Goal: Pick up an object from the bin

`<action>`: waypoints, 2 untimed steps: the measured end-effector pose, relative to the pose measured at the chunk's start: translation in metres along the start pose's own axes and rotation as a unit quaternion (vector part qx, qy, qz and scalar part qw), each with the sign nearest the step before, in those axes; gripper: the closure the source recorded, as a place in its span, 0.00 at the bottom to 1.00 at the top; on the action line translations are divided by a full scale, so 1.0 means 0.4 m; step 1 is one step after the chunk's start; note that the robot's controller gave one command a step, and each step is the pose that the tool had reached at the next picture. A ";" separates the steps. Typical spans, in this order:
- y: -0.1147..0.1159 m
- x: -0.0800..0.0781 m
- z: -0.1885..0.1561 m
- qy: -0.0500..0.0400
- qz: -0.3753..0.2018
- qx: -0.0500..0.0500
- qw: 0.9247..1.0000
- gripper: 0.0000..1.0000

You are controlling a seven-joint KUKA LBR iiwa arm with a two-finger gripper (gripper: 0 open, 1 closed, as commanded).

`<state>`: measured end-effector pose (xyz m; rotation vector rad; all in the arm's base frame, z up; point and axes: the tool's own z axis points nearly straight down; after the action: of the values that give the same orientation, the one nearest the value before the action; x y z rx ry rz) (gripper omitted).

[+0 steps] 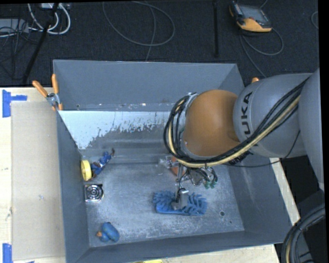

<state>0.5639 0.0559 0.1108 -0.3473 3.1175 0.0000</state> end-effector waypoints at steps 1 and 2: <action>0.066 0.130 0.087 0.004 0.008 -0.001 1.000 1.00; 0.066 0.130 0.087 0.004 0.008 -0.001 1.000 1.00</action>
Offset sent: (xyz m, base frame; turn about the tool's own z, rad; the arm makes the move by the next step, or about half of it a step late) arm 0.0000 0.0000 0.0000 0.0000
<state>0.5076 0.0701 0.0757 -0.3217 3.1281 0.0012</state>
